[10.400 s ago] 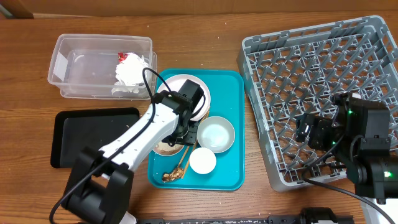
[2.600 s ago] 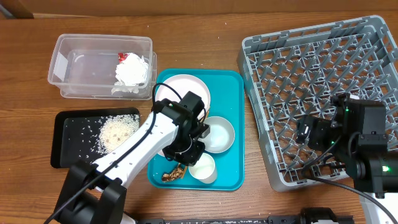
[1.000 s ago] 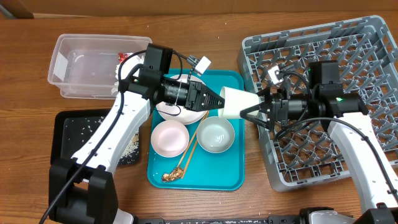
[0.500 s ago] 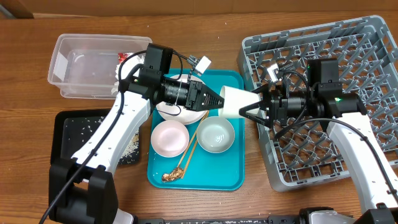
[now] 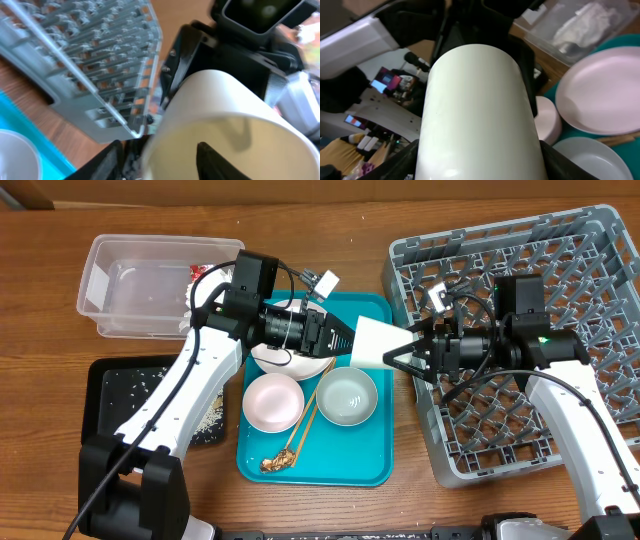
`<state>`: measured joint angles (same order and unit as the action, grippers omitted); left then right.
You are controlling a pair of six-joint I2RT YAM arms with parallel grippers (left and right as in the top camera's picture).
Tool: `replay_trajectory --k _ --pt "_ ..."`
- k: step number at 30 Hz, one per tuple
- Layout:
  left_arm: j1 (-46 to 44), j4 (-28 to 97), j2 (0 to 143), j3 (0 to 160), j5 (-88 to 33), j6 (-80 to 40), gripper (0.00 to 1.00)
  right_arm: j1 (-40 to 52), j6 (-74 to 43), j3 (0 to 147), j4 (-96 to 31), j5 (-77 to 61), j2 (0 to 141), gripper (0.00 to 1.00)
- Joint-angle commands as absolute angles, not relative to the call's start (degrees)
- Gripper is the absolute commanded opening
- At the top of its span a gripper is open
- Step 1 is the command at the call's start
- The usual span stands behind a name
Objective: Sort waste into correct bins and load items into the dishwasher
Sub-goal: 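Place the white cup upside down in the rack's far right corner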
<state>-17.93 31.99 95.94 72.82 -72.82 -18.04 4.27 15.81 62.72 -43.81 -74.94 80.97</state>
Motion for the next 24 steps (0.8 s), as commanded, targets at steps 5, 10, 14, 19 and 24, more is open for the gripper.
replay_trajectory --k 5,10,14,19,24 --pt "-17.4 45.0 94.6 73.7 -46.1 -11.6 0.52 3.1 4.0 65.1 -48.5 -48.7 80.5 0.24" --pt "-14.4 52.5 89.8 73.8 -34.6 -9.6 0.54 -1.7 3.4 72.2 -60.3 -34.3 80.1 0.17" --pt "-11.5 56.4 83.8 73.8 -26.4 -8.8 0.55 -7.8 -0.9 79.7 -67.5 -24.4 80.1 0.07" --pt "-10.2 56.8 79.5 73.8 -21.6 -8.8 0.52 -17.5 -7.3 86.5 -71.1 -11.4 80.1 0.04" --pt "-10.2 59.2 79.1 73.8 -20.3 -8.8 0.52 -28.4 -15.4 87.5 -72.9 4.2 80.8 0.04"
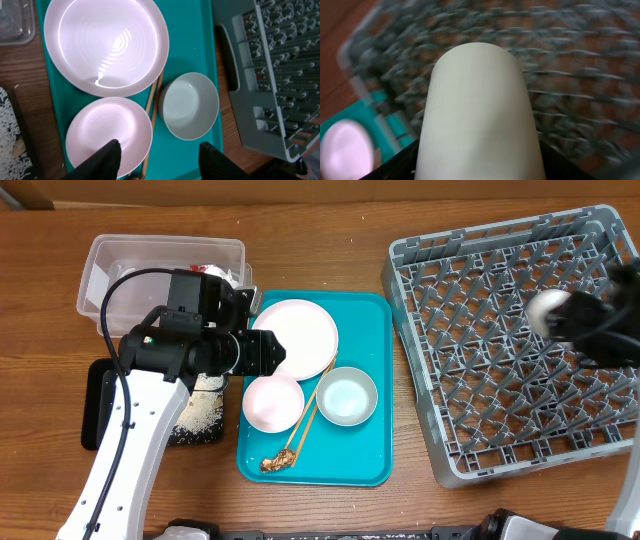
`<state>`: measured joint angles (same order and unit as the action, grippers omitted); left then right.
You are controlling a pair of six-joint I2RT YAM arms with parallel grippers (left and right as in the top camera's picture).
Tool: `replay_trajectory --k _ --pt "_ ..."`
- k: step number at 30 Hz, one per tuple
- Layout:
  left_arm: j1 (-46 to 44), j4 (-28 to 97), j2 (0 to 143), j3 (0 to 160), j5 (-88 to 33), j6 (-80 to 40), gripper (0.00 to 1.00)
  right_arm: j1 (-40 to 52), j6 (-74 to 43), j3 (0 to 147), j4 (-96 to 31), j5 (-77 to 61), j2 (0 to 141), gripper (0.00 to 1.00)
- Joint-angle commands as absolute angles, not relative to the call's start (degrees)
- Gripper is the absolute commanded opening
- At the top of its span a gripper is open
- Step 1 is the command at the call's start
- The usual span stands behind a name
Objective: Sort waste into correct bins and load items into the dishwasher
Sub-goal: 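Place the white cup upside down in the rack's far right corner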
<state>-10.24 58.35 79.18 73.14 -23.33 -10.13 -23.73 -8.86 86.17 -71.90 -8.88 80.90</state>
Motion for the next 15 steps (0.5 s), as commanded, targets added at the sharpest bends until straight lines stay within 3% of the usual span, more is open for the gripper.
replay_trajectory --k 1,7,15 --pt "-10.2 59.4 79.1 73.8 -20.3 -8.8 0.52 -29.9 -16.2 87.5 -73.4 5.3 81.2 0.04" --pt "-10.2 59.4 79.1 73.8 -20.3 -8.8 0.52 -37.0 -17.9 87.4 -74.5 6.0 85.1 0.04" --pt "-10.2 59.4 79.1 73.8 -19.9 -8.8 0.52 -37.7 -17.8 87.1 -76.3 6.0 92.4 0.04"
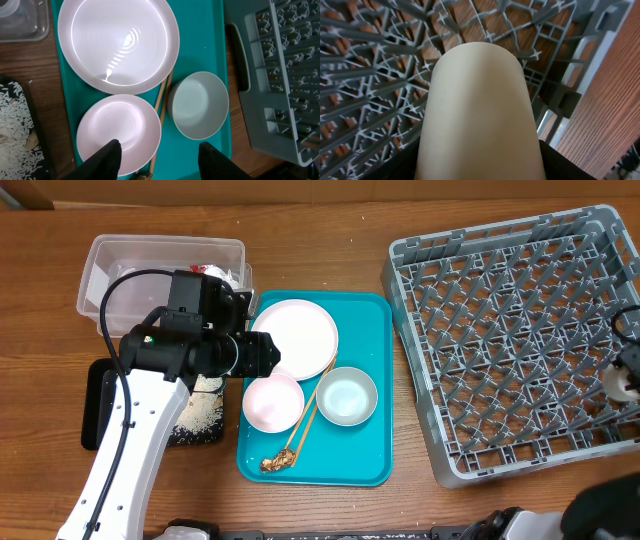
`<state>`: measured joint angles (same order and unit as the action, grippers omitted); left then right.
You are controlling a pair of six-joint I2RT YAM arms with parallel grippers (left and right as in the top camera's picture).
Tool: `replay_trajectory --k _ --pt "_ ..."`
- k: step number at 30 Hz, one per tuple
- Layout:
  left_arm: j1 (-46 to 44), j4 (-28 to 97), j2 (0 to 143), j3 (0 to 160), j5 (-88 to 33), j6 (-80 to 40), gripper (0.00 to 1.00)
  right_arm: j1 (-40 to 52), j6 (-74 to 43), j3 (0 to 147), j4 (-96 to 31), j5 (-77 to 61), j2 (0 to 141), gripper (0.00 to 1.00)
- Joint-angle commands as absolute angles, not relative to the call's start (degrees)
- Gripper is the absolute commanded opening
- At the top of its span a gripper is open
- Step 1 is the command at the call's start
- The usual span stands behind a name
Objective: Sort waste into correct bins and load items into the dishwasher
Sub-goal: 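Place the white cup upside down in the rack's far right corner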
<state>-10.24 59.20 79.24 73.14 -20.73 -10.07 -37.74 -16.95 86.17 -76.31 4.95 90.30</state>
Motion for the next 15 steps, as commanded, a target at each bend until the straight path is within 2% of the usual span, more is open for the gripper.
replay_trajectory --k 1,2,4,6,11,14,15 --pt "-10.2 59.4 79.1 73.8 -19.9 -8.8 0.52 -37.7 -17.8 87.0 -76.1 6.0 93.1 0.04" --pt "-10.2 59.4 79.1 73.8 -19.9 -8.8 0.52 -37.7 -17.8 86.7 -75.8 6.0 93.8 0.06" --pt "-10.2 59.5 79.1 73.8 -19.9 -8.8 0.52 -37.7 -17.8 85.7 -75.2 6.0 95.1 0.15" --pt "-10.2 59.5 79.1 73.8 -19.9 -8.8 0.52 -37.7 -17.9 85.3 -75.1 5.9 96.3 0.33" --pt "-10.2 59.6 79.1 73.8 -19.9 -8.8 0.53 -37.7 -17.8 85.3 -74.7 3.5 98.8 0.48" --pt "-10.2 59.6 79.1 73.8 -19.9 -8.8 0.53 -37.7 -17.8 85.3 -74.7 3.2 98.8 0.67" --pt "-10.2 59.6 79.1 73.8 -19.9 -8.8 0.53 -37.7 -17.8 85.3 -74.7 2.7 98.8 0.68"
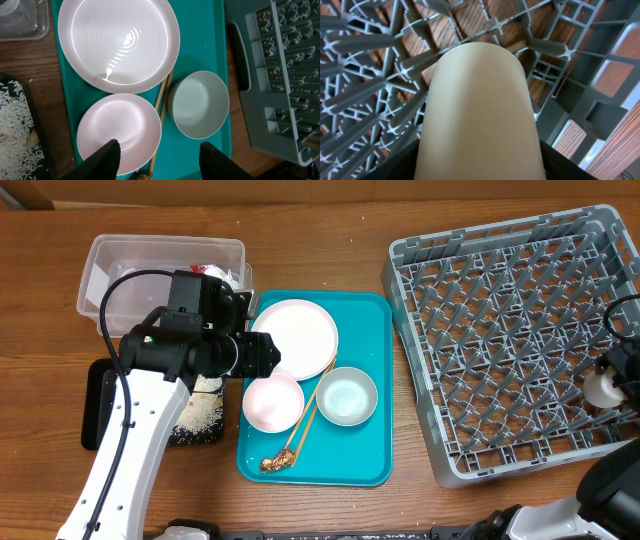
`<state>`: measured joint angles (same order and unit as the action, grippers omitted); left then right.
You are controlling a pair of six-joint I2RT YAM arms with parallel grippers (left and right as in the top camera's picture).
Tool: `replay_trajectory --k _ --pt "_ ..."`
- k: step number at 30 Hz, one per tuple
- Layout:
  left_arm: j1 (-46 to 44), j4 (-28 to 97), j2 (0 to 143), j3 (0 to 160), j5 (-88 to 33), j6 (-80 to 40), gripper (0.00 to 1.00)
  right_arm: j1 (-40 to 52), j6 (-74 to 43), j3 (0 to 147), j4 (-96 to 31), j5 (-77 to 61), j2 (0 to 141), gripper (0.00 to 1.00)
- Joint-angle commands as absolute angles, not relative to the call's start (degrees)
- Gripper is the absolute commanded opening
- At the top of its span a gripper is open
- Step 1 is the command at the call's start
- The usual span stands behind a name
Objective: Sort waste into correct bins and load items into the dishwasher
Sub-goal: 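Place the white cup upside down in the rack's far right corner, then move right gripper to the grey bowl and grasp its rim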
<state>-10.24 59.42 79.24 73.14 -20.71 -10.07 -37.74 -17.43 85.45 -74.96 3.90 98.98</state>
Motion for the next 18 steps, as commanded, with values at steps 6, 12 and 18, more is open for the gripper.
replay_trajectory --k 6,12,18 --pt "-10.2 59.8 79.1 73.8 -19.9 -8.8 0.57 -37.7 -17.8 85.3 -75.2 1.2 98.8 0.74" --pt "-10.2 59.8 79.1 73.8 -19.9 -8.8 0.58 -37.7 -17.8 85.3 -75.4 1.2 98.8 0.8" --pt "-10.2 59.8 79.1 73.8 -19.1 -8.8 0.59 -37.6 -16.5 85.4 -76.8 -5.0 98.6 0.75"
